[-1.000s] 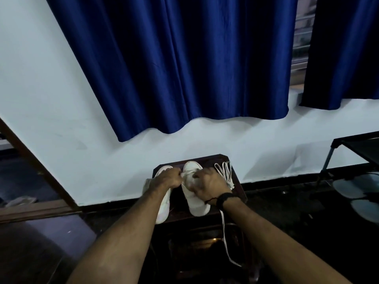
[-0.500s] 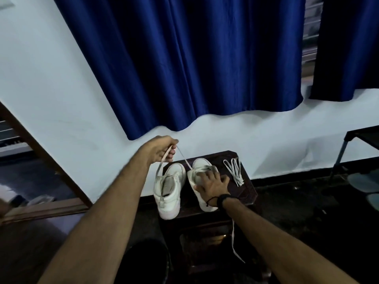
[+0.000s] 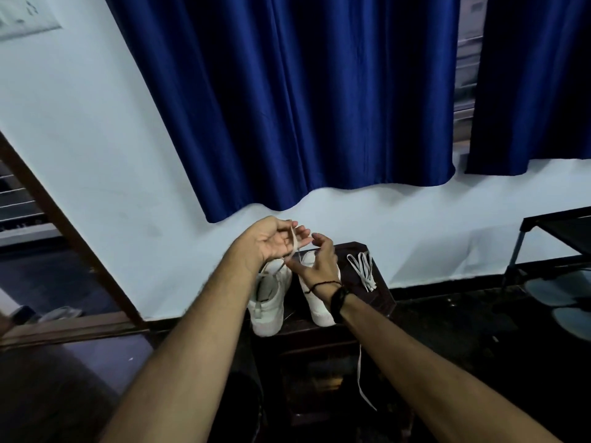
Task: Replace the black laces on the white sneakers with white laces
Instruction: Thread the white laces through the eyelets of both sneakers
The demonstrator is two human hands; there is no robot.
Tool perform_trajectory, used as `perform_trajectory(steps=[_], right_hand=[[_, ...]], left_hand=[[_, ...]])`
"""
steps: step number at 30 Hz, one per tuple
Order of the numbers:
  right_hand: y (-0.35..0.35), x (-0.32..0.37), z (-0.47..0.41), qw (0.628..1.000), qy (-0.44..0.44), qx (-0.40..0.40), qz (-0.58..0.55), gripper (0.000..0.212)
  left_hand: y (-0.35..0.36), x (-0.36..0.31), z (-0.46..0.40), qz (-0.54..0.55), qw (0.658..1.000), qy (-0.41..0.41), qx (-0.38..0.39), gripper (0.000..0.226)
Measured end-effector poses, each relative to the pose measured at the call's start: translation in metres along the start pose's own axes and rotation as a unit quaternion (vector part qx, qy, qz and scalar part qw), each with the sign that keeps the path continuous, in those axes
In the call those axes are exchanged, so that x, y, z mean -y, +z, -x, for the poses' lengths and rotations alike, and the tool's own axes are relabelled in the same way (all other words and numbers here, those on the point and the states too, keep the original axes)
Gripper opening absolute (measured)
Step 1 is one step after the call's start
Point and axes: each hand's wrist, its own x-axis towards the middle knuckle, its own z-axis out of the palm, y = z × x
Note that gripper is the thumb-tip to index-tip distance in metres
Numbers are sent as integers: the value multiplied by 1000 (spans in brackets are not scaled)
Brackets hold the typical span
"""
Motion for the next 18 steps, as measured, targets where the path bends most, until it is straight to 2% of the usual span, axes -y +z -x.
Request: perform_trajectory(steps=[3, 5, 8, 9, 10, 11, 12, 13, 14, 15, 16, 17, 18], right_hand=[[-3, 8, 0, 969, 13, 174, -175, 20], [-16, 4, 4, 943, 24, 228, -243, 22], [-51, -13, 3, 941, 49, 250, -222, 28], [-63, -18, 1, 948, 46, 254, -186, 29], [-73, -23, -3, 961, 31, 249, -121, 31], [-80, -27, -6, 969, 4, 242, -44, 32], [-85, -28, -10, 971, -27, 234, 43, 32], [-86, -29, -12, 965, -56, 229, 112, 31], [-83, -25, -13, 958, -75, 228, 157, 28], [-77, -20, -12, 953, -89, 229, 177, 25], [-70, -11, -9, 950, -103, 228, 186, 21], [-62, -5, -7, 946, -130, 219, 200, 19], [-56, 2, -4, 943, -163, 192, 217, 17]], left_hand=[[6, 5, 4, 35, 999, 19, -8, 20], [-5, 0, 4, 34, 997, 56, -41, 22], [-43, -8, -3, 28, 988, 94, -119, 25], [-56, -8, -4, 8, 985, 90, -148, 25], [-67, -5, -4, -65, 976, 82, -193, 22], [-76, 0, -7, -180, 952, 74, -237, 17], [-81, 8, -9, -332, 894, 71, -293, 24], [-80, 17, -11, -471, 807, 95, -343, 37], [-71, 25, -11, -543, 755, 158, -331, 45], [-57, 33, -11, -547, 767, 224, -248, 44], [-40, 42, -6, -496, 824, 245, -124, 38], [-23, 53, -1, -435, 875, 213, -5, 33], [-11, 60, 7, -401, 898, 168, 65, 36]])
